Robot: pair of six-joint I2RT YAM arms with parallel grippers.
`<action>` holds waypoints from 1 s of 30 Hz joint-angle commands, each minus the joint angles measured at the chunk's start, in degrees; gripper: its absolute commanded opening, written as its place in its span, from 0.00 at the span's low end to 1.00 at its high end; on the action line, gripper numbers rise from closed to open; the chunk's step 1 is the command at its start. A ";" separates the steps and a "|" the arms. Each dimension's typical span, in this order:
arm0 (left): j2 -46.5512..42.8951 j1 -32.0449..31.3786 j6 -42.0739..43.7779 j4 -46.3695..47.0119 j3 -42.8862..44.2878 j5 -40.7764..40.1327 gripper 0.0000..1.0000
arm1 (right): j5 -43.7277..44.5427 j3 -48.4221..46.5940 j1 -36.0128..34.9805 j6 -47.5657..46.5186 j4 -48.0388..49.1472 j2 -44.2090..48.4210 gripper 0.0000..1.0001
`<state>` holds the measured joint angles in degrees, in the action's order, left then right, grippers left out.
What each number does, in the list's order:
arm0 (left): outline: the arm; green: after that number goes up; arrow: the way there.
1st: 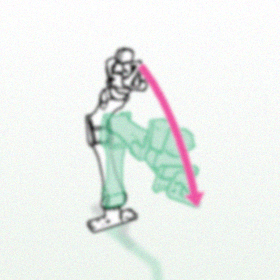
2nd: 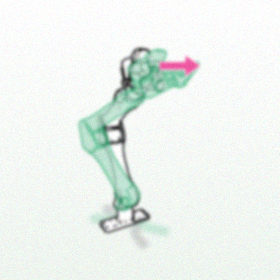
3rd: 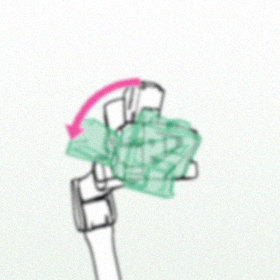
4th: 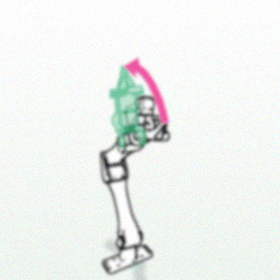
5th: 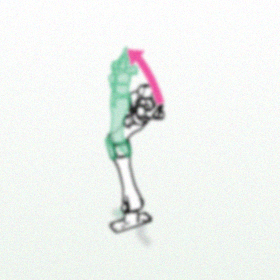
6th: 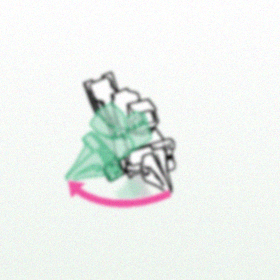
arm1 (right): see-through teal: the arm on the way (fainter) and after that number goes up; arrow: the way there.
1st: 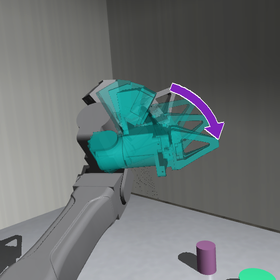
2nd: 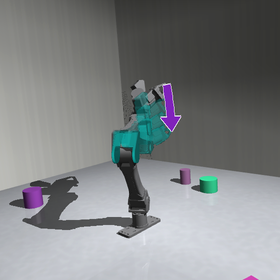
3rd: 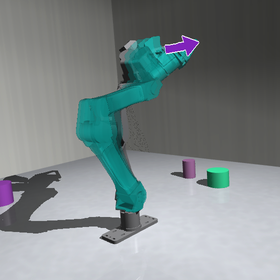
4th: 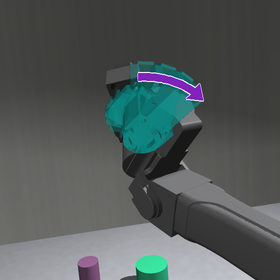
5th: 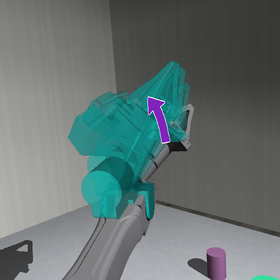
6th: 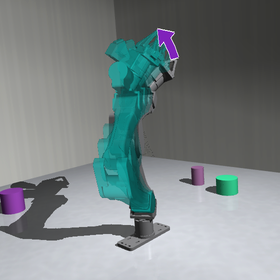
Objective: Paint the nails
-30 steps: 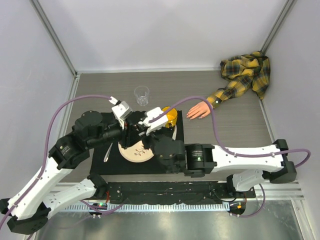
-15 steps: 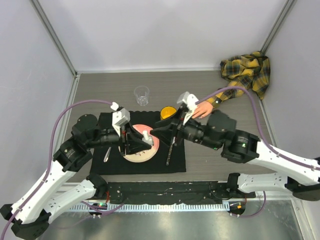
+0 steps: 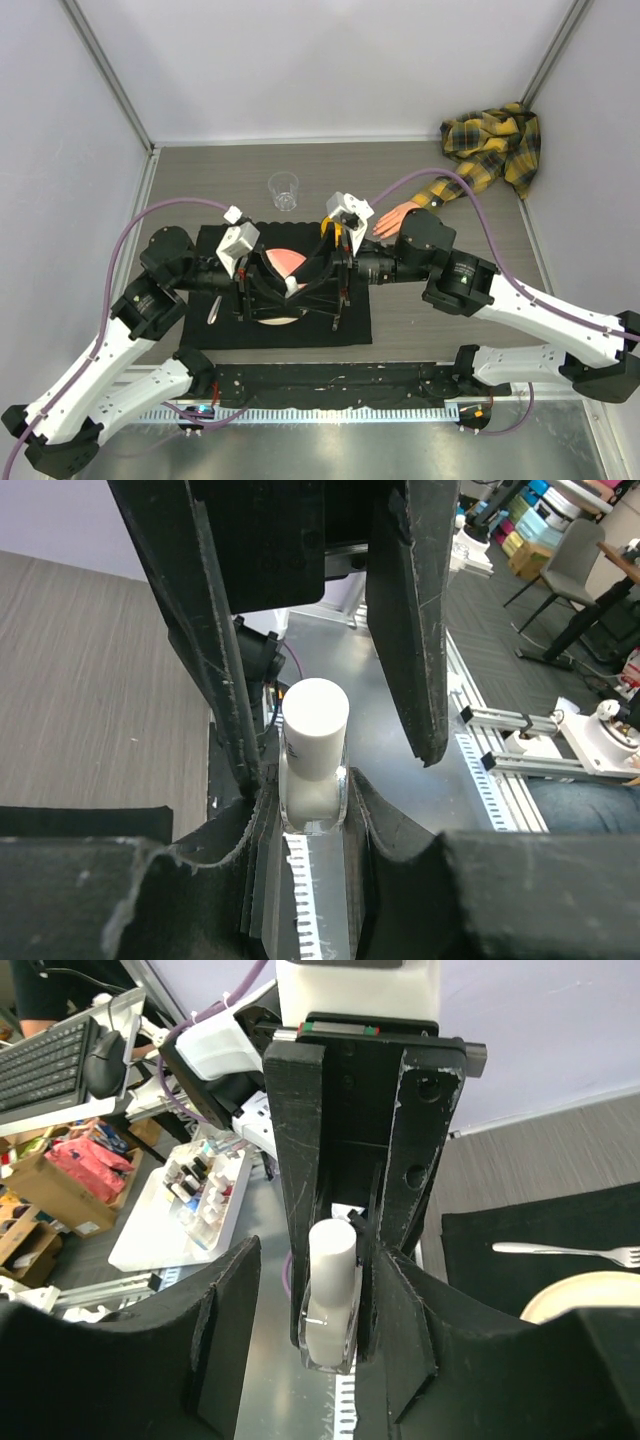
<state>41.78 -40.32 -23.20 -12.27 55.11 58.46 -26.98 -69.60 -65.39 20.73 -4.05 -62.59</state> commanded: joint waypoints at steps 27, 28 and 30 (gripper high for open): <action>-0.55 -0.03 10.01 -13.66 5.80 -52.95 0.00 | 80.36 -14.78 -21.73 -12.56 -15.81 -17.32 0.11; -1.08 -0.03 10.71 -12.61 5.27 -46.31 0.00 | 71.20 -14.16 -20.67 -12.56 -15.81 -16.09 0.18; -3.27 -0.03 13.34 -11.46 2.91 -39.68 0.00 | 61.58 -11.79 -16.82 -11.86 -14.94 -13.45 0.38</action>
<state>41.28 -42.26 -13.02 -34.24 59.57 16.01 49.43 -84.05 -85.49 8.54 -14.24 -82.00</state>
